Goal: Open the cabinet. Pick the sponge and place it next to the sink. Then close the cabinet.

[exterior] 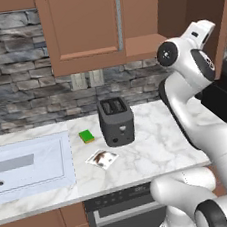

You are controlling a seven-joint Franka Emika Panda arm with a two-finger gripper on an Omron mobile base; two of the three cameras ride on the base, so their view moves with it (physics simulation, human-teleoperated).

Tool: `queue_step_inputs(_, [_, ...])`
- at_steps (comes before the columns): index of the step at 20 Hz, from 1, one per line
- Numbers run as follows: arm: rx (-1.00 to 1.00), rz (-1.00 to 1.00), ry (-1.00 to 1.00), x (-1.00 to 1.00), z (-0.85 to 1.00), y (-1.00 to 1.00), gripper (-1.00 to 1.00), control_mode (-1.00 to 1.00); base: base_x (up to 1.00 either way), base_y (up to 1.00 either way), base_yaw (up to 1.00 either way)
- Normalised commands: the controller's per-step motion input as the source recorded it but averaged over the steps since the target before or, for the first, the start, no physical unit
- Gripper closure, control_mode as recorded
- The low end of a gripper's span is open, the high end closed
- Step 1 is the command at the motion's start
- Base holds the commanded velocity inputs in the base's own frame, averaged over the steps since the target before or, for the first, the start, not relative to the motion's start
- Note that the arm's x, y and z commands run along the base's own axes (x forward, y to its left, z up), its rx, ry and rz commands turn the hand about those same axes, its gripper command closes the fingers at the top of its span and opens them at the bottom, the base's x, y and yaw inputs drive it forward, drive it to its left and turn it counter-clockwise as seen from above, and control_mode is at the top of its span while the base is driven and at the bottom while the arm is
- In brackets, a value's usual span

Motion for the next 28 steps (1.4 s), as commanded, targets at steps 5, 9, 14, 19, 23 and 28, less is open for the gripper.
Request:
queue_step_inputs(5, [0.00,0.00,0.02,0.00,0.00,-0.62,-1.00,-1.00,0.00,0.00,0.00])
queue_step_inputs(9, [0.00,0.00,0.02,0.00,0.00,-0.51,-1.00,-1.00,0.00,0.00,0.00])
queue_step_inputs(14, [0.00,0.00,0.02,0.00,0.00,-0.43,-1.00,-1.00,0.00,0.00,0.00])
queue_step_inputs(19, [0.01,0.00,0.00,0.00,0.00,-0.09,-1.00,-1.00,0.00,0.00,0.00])
queue_step_inputs(23, [0.05,0.02,-0.01,-0.09,0.00,0.11,-1.00,-1.00,0.00,0.00,0.00])
queue_step_inputs(28, [0.08,0.05,-0.01,-0.11,0.00,0.32,-1.00,-1.00,0.00,0.00,0.00])
